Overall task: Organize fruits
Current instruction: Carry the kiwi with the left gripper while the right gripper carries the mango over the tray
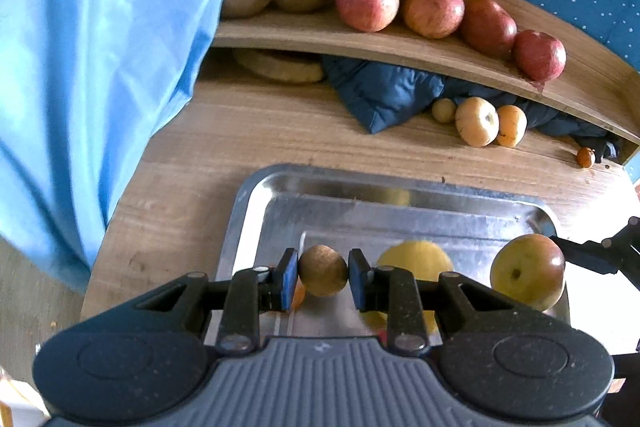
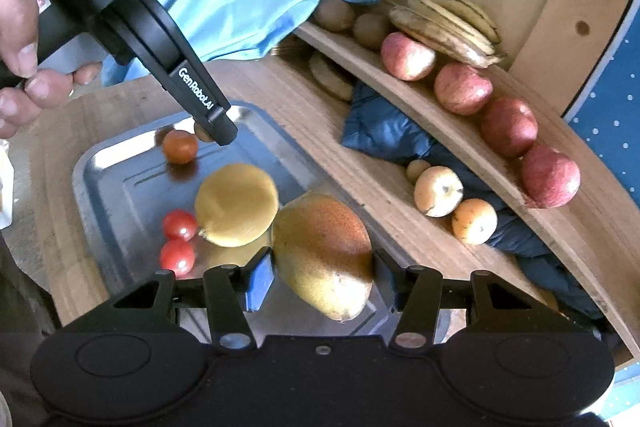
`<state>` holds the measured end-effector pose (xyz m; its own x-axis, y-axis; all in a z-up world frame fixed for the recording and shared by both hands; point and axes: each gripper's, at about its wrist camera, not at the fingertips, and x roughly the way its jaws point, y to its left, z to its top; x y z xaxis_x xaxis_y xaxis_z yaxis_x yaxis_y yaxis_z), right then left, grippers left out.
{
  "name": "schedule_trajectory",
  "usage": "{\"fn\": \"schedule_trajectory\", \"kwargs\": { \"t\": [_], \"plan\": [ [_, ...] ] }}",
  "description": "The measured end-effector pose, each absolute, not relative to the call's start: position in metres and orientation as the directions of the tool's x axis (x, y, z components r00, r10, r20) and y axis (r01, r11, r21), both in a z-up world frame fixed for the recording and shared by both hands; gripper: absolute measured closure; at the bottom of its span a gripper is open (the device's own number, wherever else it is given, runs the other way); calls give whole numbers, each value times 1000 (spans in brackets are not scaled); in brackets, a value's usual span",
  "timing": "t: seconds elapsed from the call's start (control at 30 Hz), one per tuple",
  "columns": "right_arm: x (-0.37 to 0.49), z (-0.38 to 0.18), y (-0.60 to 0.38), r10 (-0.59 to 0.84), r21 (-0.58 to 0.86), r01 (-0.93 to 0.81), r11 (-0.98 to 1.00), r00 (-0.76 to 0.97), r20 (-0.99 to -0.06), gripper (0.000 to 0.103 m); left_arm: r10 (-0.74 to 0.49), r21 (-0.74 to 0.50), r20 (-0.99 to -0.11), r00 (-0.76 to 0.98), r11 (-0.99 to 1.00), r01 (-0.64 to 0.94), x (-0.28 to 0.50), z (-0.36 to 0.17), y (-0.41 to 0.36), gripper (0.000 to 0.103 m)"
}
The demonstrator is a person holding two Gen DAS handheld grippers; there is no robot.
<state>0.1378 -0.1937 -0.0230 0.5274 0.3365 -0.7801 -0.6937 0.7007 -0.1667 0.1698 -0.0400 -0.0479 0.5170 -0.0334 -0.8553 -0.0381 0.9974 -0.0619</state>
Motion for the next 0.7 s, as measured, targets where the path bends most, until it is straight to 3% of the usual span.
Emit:
{"fn": "schedule_trajectory", "kwargs": {
  "t": [0.7],
  "plan": [
    [113,-30,-201,442,-66,-826,560,365,-819,48,31,-68,-880,474,979,-191,119,-63,-42,73]
  ]
}}
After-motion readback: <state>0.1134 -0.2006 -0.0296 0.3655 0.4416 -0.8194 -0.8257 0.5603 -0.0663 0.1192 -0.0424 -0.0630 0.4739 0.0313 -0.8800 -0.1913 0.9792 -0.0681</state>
